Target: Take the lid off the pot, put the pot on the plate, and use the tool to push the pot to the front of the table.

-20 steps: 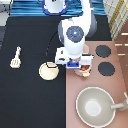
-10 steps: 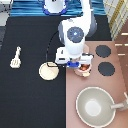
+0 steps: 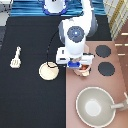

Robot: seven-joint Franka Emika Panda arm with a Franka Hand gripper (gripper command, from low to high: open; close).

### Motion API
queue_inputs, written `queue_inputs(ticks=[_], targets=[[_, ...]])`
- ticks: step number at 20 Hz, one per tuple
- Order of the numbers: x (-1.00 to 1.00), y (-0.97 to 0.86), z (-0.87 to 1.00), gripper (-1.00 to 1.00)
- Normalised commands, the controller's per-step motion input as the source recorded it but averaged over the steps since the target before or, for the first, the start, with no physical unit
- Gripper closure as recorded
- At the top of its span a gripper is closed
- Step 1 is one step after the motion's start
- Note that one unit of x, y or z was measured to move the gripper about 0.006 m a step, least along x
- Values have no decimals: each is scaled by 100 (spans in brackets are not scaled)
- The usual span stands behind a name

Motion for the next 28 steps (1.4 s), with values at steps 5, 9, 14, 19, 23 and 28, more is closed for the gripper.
queue_inputs(ticks=[5, 9, 14, 19, 23, 28], targets=[[-8, -54, 86, 100], [-21, -92, 86, 100], [-12, -87, 78, 100], [-12, -85, 75, 100], [-12, -79, 68, 100], [-9, -84, 15, 100]])
